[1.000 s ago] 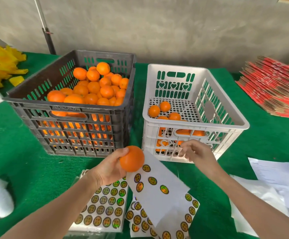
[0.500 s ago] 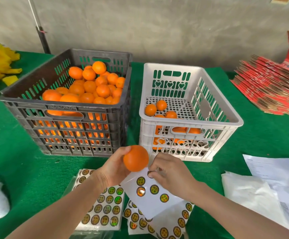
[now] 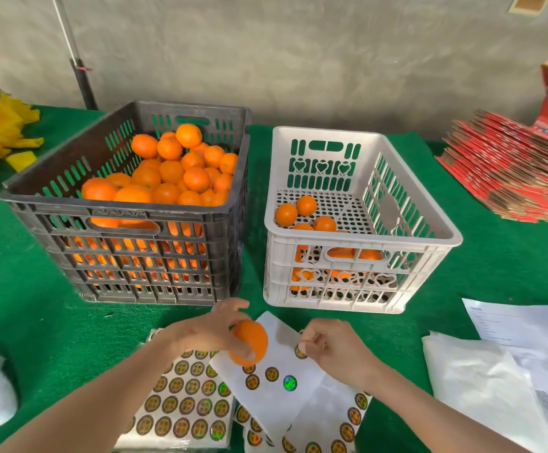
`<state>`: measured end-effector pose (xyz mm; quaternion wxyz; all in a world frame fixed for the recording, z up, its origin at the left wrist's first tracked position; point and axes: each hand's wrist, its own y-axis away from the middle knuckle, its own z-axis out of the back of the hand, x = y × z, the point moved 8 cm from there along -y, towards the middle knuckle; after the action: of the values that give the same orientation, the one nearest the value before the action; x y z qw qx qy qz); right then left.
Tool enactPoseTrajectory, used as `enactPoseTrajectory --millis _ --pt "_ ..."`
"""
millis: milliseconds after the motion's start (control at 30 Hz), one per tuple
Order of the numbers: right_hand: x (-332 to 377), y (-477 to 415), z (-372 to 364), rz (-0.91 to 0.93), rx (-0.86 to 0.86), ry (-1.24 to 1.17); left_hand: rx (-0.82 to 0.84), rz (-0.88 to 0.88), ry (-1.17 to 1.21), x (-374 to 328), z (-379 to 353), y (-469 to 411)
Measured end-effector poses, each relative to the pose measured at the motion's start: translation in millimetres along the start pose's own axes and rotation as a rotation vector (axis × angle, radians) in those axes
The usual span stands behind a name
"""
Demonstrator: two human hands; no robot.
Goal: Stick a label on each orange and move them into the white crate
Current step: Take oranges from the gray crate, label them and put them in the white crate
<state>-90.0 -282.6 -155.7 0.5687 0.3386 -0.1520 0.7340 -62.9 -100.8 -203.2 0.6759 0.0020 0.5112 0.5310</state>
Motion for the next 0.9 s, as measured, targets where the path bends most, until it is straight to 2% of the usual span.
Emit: enactPoseTrajectory --millis 67,167,267,300,400,467,567,633,733,900 --pt "7.9 -3.0 7.5 -0.019 -0.064 -0.199 -0.052 -0.066 0.037 -10.9 10.3 5.7" --pt "22.5 -7.0 23.2 -0.058 -0.191 -0.629 -0.138 -0.228 0.325 -33.0 22.5 14.1" --pt "37.5 -13.9 20.0 -0.130 -0.164 -0.994 -0.309 -0.392 0.403 -57.8 31.8 22.4" --pt "42.3 -15.9 20.3 -0.128 -0.168 -0.991 -0.357 -0.444 0.462 -65.5 32.9 25.6" --pt "60.5 -17.3 36.3 -0.013 -0.292 -0.739 -0.454 -0.556 0.527 -81.1 36.4 37.2" --pt "71.6 -16.0 47.9 0.116 -0.376 -0.663 -0.385 -0.596 0.617 -88.5 37.1 41.1" --pt "86.0 -14.1 58.6 0.271 -0.408 -0.602 -0.130 -0.602 1.038 -100.4 36.8 44.2" --pt "93.4 -14.5 66.4 0.328 -0.395 -0.652 -0.162 -0.568 1.178 -103.3 44.4 45.3" --pt "97.6 -17.5 79.6 0.330 -0.406 -0.793 -0.291 -0.472 1.316 -100.4 55.6 44.2" --pt "103.7 -23.1 75.6 0.299 -0.433 -0.635 -0.269 -0.442 1.386 -103.2 54.4 42.6"
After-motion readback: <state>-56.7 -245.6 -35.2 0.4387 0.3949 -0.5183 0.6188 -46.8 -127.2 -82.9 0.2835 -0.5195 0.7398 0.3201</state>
